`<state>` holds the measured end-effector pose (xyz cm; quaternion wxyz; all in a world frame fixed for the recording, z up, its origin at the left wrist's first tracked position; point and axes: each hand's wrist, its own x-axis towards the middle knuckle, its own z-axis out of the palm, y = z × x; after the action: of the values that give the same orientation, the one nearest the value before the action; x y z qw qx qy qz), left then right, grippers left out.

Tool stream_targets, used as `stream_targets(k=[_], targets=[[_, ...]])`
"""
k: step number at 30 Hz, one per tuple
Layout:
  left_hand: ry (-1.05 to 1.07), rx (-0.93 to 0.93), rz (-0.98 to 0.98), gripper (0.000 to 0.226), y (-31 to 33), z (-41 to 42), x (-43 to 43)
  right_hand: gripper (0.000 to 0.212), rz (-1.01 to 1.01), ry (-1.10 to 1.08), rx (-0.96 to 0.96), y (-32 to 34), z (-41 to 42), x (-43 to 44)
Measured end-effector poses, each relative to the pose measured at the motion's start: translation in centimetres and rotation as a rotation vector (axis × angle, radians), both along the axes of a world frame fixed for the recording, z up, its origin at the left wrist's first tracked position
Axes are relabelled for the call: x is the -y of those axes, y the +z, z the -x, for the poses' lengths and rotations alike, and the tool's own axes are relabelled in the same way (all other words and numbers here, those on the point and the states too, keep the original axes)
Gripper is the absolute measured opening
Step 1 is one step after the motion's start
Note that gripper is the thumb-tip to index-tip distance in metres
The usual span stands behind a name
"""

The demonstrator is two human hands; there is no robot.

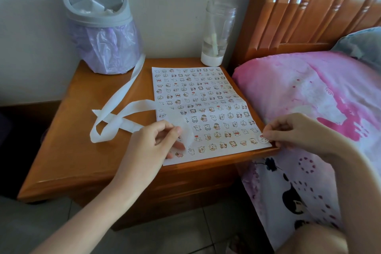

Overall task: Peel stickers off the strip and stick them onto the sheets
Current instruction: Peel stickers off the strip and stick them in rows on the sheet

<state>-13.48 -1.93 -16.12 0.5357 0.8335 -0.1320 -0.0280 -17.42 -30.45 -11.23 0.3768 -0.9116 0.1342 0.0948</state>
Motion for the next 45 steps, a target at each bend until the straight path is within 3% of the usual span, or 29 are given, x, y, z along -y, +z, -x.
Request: stream_targets(k=[45], targets=[[0.002, 0.037, -0.051, 0.010, -0.2, 0.0, 0.1, 0.008, 0.078, 0.019, 0.061, -1.2, -0.6, 0.3]])
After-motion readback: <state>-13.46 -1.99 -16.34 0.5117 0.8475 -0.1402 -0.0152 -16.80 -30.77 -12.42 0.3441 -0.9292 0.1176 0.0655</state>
